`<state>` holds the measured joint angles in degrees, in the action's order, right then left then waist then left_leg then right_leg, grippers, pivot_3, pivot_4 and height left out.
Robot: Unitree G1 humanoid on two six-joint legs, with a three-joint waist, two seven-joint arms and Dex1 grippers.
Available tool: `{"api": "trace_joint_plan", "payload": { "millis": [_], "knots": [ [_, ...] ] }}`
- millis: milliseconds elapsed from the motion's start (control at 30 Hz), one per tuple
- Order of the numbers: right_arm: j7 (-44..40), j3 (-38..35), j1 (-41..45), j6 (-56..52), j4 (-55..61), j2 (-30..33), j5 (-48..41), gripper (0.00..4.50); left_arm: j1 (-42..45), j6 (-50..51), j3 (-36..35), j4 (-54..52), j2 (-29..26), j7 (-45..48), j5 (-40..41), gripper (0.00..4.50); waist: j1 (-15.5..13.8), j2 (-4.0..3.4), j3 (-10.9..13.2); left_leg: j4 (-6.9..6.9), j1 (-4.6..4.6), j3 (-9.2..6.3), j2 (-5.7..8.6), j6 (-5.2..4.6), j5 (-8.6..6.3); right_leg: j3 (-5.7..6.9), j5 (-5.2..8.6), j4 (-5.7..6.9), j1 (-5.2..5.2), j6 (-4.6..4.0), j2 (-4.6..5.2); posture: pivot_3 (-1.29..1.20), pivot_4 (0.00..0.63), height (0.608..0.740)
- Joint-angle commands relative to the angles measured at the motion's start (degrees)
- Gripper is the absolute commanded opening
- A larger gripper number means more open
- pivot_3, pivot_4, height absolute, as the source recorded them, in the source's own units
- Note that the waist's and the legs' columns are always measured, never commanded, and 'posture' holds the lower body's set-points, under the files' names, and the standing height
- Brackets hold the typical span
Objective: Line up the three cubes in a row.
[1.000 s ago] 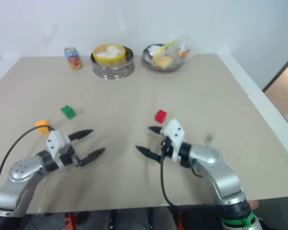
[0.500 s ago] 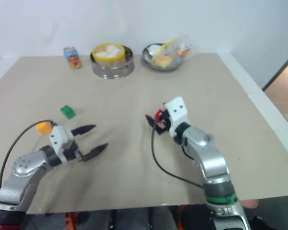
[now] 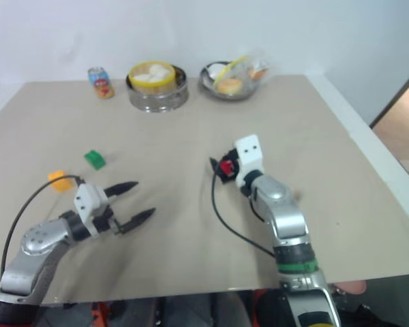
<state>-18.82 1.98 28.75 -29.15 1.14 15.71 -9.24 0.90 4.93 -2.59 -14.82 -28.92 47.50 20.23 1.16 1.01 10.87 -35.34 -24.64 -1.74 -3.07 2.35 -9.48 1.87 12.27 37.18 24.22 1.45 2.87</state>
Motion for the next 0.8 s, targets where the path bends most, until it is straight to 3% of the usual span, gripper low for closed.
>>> {"api": "trace_joint_plan", "payload": {
  "millis": [33, 600, 800],
  "knots": [
    [0.7, -1.3, 1.0, 0.9, 0.6, -0.6, -0.1, 4.5, 0.1, -1.0, 0.0, -2.7, -0.1, -0.5, 0.0, 4.49, 0.0, 0.0, 0.0, 0.0, 0.0, 0.0, -0.01, 0.0, 0.0, 0.0, 0.0, 0.0, 0.0, 0.0, -0.01, 0.0, 0.15, 0.74],
    [2.0, -0.9, 1.0, 0.9, -4.7, -2.7, 0.7, 4.5, -0.4, -0.4, 1.2, -3.4, 0.3, -2.1, -0.4, 4.49, 0.0, 0.0, 0.0, -0.01, 0.01, 0.04, -0.17, 0.0, 0.0, -0.06, -0.06, 0.0, 0.04, -0.07, -0.18, 0.0, 0.15, 0.74],
    [2.2, -1.2, 1.1, 1.3, -4.9, -3.3, 0.6, 2.66, -0.7, -0.8, 1.1, -3.3, 0.1, -2.5, -0.6, 4.5, 0.0, 0.0, 0.0, -0.01, 0.02, 0.05, -0.36, 0.0, 0.0, -0.08, -0.09, 0.0, 0.07, -0.15, -0.36, 0.0, 0.15, 0.74]
  ]
}}
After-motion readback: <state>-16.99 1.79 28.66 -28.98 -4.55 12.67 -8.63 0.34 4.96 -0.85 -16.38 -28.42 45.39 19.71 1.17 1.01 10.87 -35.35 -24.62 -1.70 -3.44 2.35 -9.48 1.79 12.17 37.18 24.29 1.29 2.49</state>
